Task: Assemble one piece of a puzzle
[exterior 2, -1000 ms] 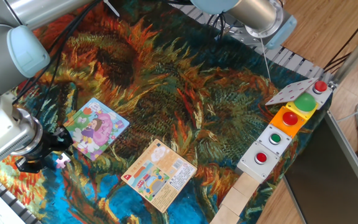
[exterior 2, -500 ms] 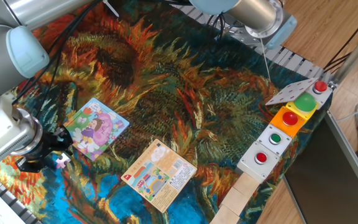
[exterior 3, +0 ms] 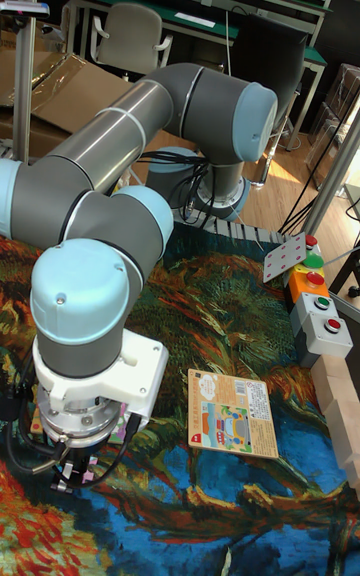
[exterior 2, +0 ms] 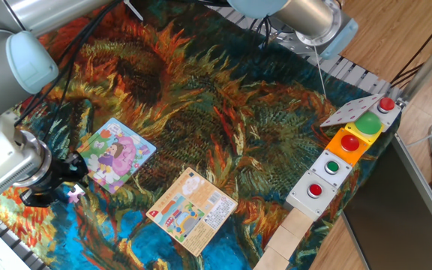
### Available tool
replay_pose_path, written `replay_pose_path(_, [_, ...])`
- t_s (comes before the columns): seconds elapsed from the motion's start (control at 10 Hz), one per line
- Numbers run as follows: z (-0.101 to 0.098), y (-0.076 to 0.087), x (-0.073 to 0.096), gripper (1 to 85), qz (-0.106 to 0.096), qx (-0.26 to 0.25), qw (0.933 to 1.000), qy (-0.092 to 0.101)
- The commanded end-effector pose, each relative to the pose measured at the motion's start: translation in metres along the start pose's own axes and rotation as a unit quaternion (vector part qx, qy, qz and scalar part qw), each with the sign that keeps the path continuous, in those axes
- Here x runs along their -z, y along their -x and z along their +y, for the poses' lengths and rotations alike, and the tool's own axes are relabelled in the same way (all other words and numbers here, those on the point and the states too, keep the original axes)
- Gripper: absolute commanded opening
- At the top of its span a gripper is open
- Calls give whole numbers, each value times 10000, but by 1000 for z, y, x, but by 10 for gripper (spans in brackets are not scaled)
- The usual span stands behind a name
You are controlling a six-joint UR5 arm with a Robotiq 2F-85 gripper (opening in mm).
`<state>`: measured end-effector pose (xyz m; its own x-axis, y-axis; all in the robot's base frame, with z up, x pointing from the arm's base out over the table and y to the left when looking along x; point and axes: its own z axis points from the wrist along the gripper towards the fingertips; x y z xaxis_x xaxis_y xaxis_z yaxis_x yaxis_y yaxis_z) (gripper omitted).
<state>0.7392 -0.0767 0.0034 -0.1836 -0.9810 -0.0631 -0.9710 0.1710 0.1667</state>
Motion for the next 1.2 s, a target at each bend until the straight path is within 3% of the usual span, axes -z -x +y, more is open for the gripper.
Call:
replay_pose_path(0.0, [1,4,2,483,-109,-51,9999,2])
replay_pose_path(0.3, [1,5,2,470,-118,-88,9999,-3])
replay_pose_path(0.7, [1,7,4,373,-120,-105,9999,-50])
replay_pose_path(1.1, [0,9,5,333,-125,-136,9998,-72])
